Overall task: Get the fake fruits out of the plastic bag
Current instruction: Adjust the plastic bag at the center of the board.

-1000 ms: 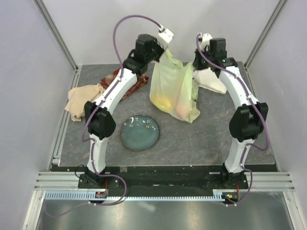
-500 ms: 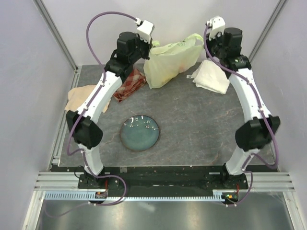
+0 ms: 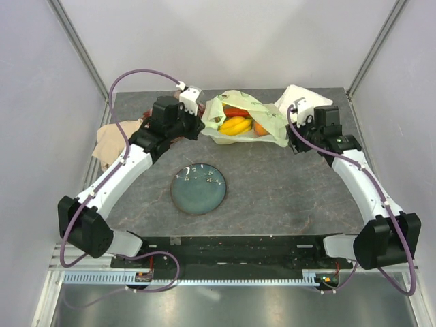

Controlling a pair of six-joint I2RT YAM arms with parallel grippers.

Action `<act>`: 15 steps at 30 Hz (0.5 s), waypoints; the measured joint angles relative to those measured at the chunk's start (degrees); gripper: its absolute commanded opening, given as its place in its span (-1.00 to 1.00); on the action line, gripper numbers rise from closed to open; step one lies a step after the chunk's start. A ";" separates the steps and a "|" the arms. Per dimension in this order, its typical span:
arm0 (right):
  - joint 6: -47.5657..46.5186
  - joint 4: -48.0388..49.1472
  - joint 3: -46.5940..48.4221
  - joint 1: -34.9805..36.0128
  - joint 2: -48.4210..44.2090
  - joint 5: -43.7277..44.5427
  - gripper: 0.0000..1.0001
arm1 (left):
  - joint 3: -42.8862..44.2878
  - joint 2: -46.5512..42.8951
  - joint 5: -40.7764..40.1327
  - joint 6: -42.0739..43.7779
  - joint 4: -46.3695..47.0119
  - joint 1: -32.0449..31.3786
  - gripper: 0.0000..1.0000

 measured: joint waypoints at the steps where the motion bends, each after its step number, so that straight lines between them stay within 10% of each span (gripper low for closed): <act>1: -0.26 -1.16 0.81 -0.04 -0.44 -0.57 0.46 | -1.14 -0.81 0.42 -0.15 -0.17 0.11 -0.47; 6: 0.85 -5.16 15.96 0.50 1.20 -6.38 0.41 | -5.20 -2.60 0.96 -1.75 -0.81 0.35 -0.24; 12: 2.01 -0.94 25.68 7.65 3.52 -11.63 0.20 | -5.86 -2.97 1.01 -3.13 -1.66 0.35 -0.97; 15: 2.62 0.59 26.10 10.01 8.44 -12.68 0.07 | -6.64 -3.69 1.09 -3.63 -1.57 0.57 -0.97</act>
